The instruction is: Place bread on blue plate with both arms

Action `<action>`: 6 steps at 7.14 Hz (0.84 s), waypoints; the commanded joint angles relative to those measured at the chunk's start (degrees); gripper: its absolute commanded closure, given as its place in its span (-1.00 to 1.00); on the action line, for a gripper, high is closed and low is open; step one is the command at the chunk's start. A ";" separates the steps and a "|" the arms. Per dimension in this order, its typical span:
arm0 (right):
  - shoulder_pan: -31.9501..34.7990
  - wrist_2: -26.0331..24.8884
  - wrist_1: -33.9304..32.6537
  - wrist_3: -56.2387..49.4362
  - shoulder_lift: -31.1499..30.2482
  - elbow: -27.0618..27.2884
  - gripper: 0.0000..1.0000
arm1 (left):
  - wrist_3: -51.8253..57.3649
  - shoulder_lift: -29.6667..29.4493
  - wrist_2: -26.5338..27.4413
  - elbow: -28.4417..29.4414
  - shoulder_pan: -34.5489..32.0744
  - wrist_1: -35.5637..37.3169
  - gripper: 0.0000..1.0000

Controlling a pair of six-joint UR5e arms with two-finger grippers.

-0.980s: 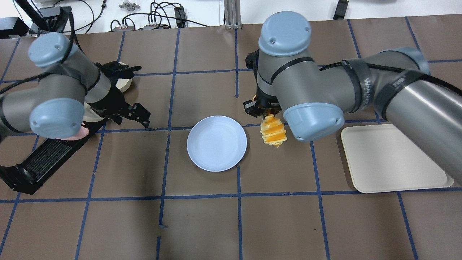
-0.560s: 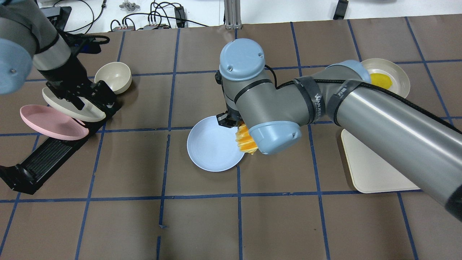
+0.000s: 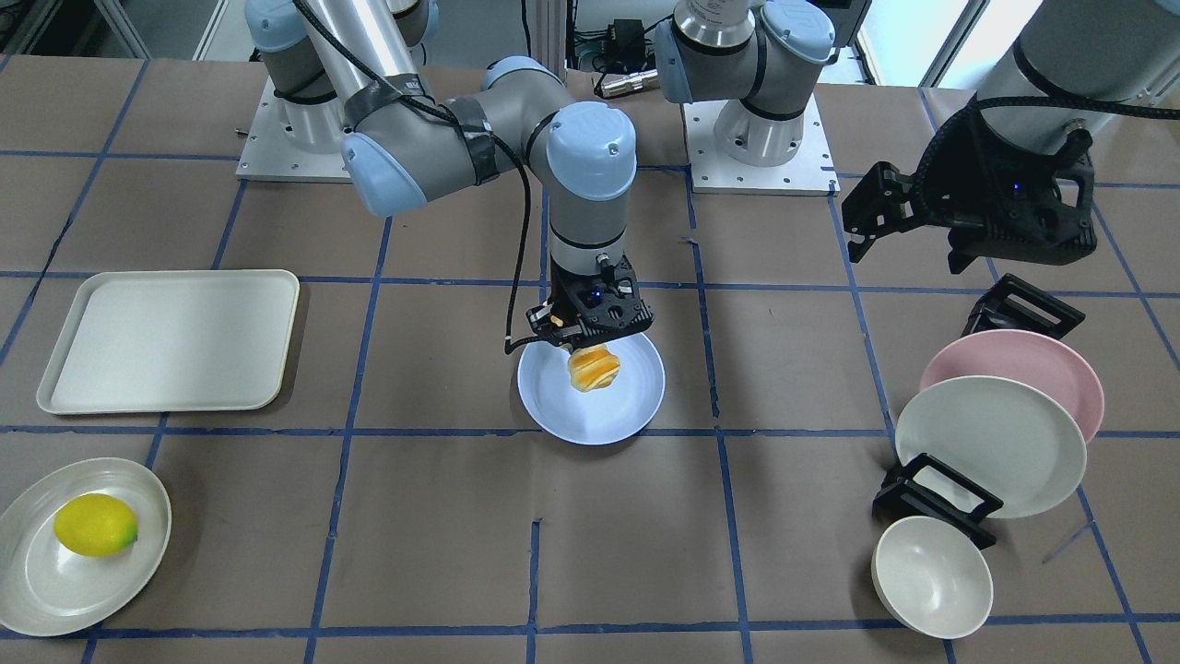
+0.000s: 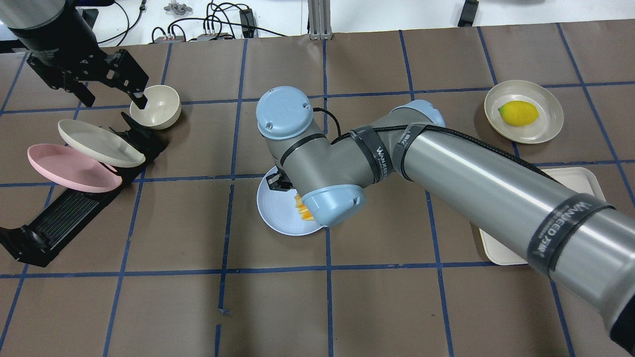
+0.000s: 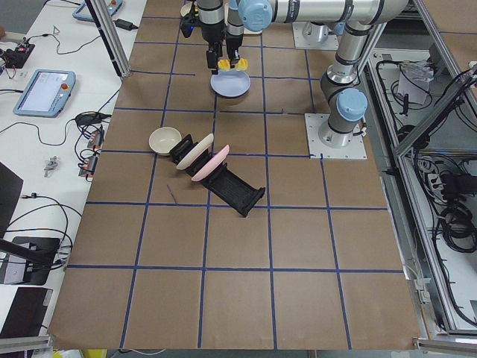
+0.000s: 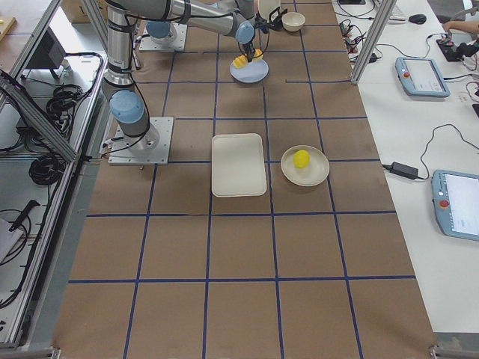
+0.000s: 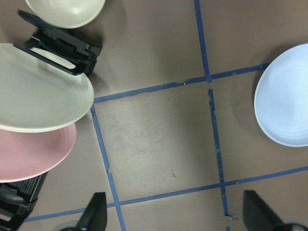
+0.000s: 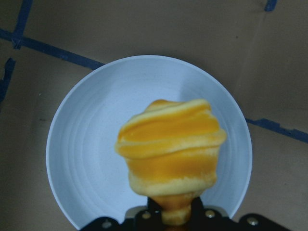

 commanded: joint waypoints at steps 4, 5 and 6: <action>1.13 -0.13 -2.95 -0.10 3.78 0.44 0.41 | -1.98 -0.39 -0.04 0.08 -0.45 -0.76 -1.00; 1.13 -0.04 -2.78 -0.10 3.78 0.35 -0.41 | -1.98 -0.56 -0.04 0.25 -0.44 -0.76 -1.00; 1.13 0.65 -2.08 0.08 3.78 -0.08 -0.59 | -1.98 -0.65 -0.13 1.04 0.25 -1.02 -1.00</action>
